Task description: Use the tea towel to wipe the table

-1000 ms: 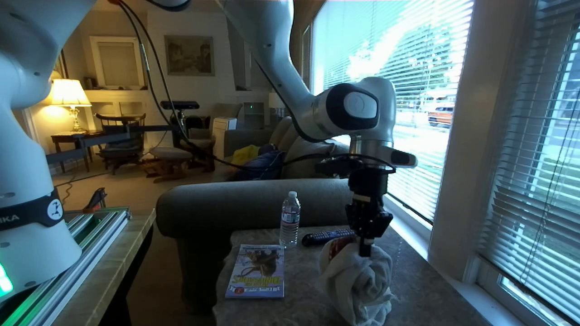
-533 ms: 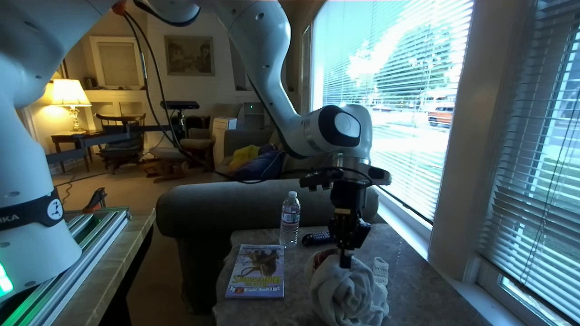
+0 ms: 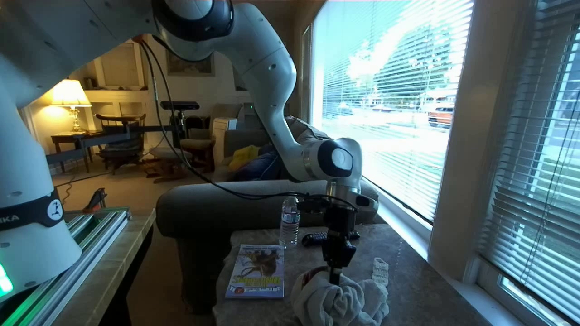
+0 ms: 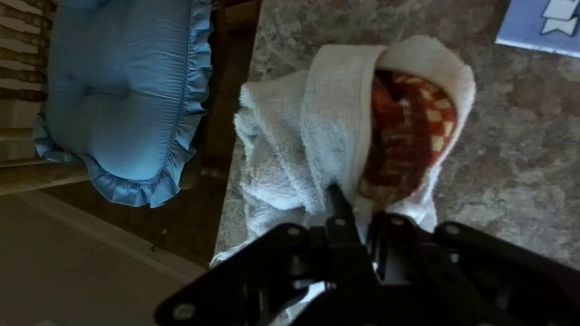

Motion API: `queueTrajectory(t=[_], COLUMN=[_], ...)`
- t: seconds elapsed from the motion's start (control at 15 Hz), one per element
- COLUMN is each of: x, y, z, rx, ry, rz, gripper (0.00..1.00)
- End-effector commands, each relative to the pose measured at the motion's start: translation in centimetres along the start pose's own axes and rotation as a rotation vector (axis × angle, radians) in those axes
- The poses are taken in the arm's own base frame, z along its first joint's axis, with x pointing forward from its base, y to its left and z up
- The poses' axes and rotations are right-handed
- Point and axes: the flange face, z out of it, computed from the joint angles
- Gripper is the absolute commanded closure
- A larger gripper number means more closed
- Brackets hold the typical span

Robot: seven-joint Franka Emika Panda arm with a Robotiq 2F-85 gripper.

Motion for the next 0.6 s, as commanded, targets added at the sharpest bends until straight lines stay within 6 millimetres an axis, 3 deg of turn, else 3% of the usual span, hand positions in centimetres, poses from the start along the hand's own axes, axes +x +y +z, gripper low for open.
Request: queueTrajectory(t=[0.0,0.53], x=[2.4,5.9], y=[-2.4,-5.6], z=[0.7,0.2], rx=[0.061,0.252], ry=[-0.014,-0.006], rz=[0.059,0.157], gripper=[0.97,0.97])
